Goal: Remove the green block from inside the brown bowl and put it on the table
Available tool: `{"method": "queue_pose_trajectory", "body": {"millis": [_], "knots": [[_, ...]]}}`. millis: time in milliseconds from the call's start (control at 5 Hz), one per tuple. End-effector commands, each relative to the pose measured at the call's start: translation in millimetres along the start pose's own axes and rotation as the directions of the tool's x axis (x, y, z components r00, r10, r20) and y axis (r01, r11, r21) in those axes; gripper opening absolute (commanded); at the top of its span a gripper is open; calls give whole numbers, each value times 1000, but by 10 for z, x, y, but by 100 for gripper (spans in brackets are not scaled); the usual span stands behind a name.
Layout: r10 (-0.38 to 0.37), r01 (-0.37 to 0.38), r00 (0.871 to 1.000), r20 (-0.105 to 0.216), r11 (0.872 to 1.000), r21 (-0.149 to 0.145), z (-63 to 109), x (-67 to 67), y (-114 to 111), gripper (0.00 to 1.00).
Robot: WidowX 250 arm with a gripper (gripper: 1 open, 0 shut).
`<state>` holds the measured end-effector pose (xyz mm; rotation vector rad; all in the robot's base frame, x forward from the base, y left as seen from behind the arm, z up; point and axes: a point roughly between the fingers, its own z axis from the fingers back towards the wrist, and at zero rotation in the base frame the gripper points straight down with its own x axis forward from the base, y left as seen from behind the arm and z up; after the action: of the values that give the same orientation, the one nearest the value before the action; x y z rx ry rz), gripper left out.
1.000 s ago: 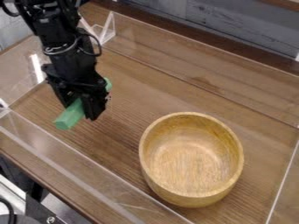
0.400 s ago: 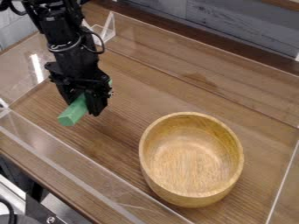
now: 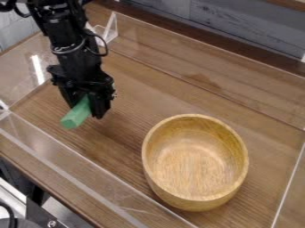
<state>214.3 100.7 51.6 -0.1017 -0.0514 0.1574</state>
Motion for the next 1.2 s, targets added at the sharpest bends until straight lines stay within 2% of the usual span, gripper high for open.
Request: {"method": "queue_pose_trajectory", "body": {"millis": [0, 1000], "knots": [[0, 0, 999, 41, 1000, 17, 89, 124, 23, 0], [36, -36, 999, -18, 999, -4, 44, 161, -5, 0]]}}
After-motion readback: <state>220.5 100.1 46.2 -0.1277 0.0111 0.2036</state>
